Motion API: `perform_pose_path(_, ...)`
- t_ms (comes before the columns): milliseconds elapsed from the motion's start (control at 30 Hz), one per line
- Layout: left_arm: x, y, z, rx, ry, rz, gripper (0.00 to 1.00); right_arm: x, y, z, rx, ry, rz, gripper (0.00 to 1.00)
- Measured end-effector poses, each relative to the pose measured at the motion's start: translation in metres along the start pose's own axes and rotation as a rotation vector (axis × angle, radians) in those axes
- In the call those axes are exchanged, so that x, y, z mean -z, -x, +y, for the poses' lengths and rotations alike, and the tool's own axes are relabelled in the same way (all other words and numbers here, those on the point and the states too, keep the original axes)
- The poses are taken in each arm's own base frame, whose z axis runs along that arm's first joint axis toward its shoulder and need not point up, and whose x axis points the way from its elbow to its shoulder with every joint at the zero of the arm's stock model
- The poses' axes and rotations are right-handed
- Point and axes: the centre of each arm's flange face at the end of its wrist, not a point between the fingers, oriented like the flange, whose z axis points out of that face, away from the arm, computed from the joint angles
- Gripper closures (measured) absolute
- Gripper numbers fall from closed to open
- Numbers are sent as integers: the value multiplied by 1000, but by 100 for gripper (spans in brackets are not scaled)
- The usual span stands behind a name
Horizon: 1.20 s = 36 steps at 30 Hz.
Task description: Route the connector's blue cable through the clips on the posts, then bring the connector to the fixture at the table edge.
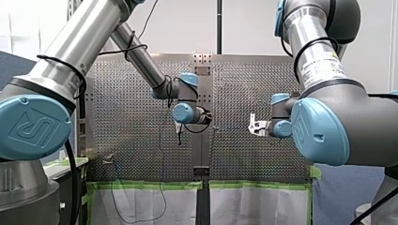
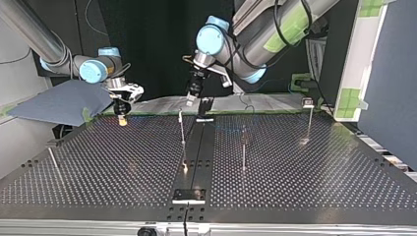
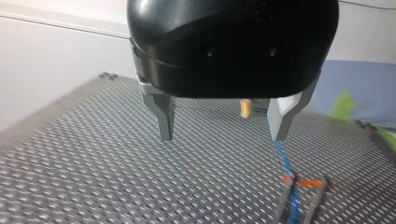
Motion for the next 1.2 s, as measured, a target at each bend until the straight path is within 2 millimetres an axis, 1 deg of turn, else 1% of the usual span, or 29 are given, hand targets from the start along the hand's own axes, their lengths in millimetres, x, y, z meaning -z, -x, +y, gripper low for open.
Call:
perform_pose_path(200, 17, 14, -4, 60, -37, -48, 0, 1, 0, -1, -2, -10, -6, 100)
perform_pose_path(667, 51, 41, -1, 60, -60, -151, 0, 0, 0, -2, -2, -17, -5, 100)
perform_pose_path(1000, 80, 61, 4, 45, -68, -240, 0, 1, 1, -2, -3, -17, -8, 100)
perform_pose_path(1200, 101, 67, 11, 51, -50, -248, 0, 1, 1, -2, -3, -17, -9, 100)
